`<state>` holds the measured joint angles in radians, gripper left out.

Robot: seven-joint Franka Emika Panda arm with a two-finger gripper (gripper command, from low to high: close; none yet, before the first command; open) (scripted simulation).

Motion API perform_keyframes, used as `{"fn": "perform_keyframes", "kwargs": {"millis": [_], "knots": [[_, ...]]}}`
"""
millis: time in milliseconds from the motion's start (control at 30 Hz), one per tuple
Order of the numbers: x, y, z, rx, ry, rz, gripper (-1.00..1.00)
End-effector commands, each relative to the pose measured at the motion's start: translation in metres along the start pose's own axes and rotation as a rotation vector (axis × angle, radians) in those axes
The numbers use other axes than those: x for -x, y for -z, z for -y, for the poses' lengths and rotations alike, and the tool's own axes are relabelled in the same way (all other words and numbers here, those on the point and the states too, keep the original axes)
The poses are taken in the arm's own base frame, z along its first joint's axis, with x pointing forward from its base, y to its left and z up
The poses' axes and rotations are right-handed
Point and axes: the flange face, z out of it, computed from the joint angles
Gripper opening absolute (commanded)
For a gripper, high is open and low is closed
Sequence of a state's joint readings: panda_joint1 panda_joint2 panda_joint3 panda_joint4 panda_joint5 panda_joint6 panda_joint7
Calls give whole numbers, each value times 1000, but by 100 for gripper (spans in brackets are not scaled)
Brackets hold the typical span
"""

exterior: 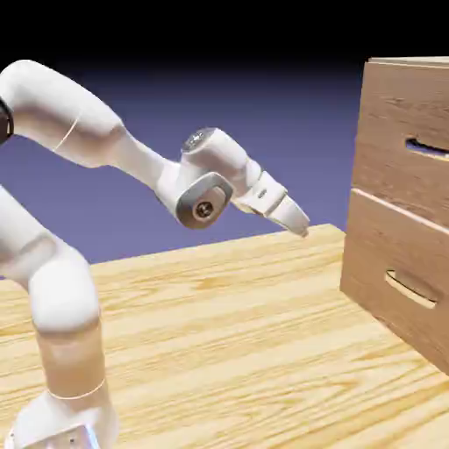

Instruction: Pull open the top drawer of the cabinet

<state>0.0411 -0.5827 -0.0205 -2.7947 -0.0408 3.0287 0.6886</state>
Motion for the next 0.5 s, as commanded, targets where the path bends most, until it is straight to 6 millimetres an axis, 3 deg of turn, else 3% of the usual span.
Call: {"fn": "perform_keyframes", "kwargs": {"millis": [0,233,467], "knots": [[-3,6,8,-17,77,-8,0],[-20,52,57,-115,600,-97,0],[-38,100,90,-160,1090,-237,0]]}}
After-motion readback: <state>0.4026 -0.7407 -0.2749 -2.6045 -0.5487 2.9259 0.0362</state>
